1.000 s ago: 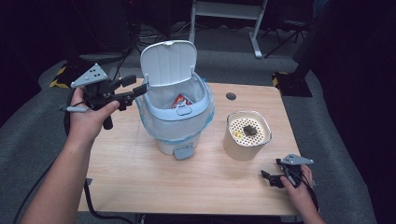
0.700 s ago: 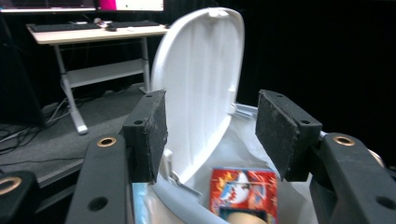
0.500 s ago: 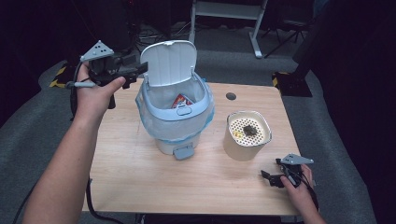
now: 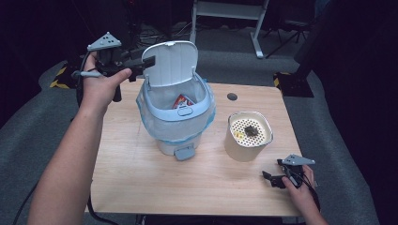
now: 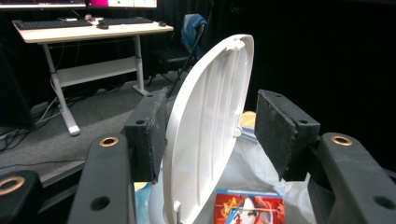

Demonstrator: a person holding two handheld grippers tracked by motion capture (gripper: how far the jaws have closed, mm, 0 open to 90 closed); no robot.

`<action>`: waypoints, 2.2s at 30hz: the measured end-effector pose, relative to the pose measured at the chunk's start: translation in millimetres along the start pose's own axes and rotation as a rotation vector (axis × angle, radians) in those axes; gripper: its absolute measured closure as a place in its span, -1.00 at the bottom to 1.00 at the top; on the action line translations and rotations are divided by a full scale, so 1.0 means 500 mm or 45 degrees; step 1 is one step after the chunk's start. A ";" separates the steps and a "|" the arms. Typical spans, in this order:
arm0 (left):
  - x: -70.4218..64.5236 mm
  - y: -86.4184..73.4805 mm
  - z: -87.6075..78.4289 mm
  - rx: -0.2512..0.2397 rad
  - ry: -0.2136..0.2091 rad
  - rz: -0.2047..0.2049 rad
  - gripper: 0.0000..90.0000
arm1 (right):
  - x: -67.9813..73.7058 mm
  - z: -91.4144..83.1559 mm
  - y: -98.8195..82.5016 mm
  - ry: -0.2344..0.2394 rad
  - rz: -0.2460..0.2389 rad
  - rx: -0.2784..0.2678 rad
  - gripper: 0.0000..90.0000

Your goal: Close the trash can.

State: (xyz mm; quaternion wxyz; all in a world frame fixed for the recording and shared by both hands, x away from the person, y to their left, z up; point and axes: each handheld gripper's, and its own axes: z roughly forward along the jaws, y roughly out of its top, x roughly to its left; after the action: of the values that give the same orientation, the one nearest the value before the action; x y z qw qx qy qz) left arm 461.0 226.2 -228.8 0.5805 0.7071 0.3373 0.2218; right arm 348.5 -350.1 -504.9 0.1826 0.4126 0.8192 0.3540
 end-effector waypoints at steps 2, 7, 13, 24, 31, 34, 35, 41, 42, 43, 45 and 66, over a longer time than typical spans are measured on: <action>-0.002 -0.001 -0.006 0.000 -0.031 -0.024 0.03 | -0.001 0.000 0.000 0.003 -0.004 0.001 -0.76; -0.027 -0.012 -0.015 0.082 -0.103 -0.001 0.09 | -0.001 0.000 0.000 0.004 -0.006 0.001 -0.76; -0.070 -0.023 -0.018 0.164 -0.111 0.058 0.07 | -0.001 0.000 0.001 0.002 -0.006 0.003 -0.76; -0.136 -0.051 0.012 0.232 -0.226 -0.021 0.15 | -0.001 0.000 0.000 0.003 -0.006 0.002 -0.76; -0.141 -0.065 0.033 0.254 -0.222 -0.086 0.28 | -0.001 0.000 0.001 0.001 -0.006 0.003 -0.76; -0.143 -0.071 0.038 0.268 -0.200 -0.092 0.40 | -0.001 0.000 0.000 0.003 -0.005 0.002 -0.76; -0.143 -0.075 0.042 0.277 -0.197 -0.094 0.42 | -0.001 0.000 0.000 0.003 -0.006 0.002 -0.76; -0.150 -0.090 0.056 0.315 -0.160 -0.037 0.49 | -0.001 0.000 0.000 0.003 -0.006 0.002 -0.76; -0.151 -0.093 0.058 0.322 -0.158 -0.029 0.49 | -0.001 0.000 0.000 0.003 -0.006 0.001 -0.76; -0.153 -0.096 0.061 0.311 -0.158 -0.019 0.49 | -0.001 0.000 0.001 0.002 -0.007 0.003 -0.76; -0.154 -0.098 0.062 0.302 -0.155 0.002 0.50 | -0.001 0.000 0.000 0.003 -0.006 0.002 -0.76; -0.186 -0.101 0.075 0.303 -0.023 0.155 0.82 | -0.001 0.001 0.001 0.006 -0.012 0.003 -0.77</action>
State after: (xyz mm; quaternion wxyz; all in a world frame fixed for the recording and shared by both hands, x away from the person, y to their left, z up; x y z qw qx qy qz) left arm 413.8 137.9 -279.3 0.4810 0.7921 0.3124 0.2088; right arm 349.6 -350.1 -505.0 0.1819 0.4079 0.8220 0.3532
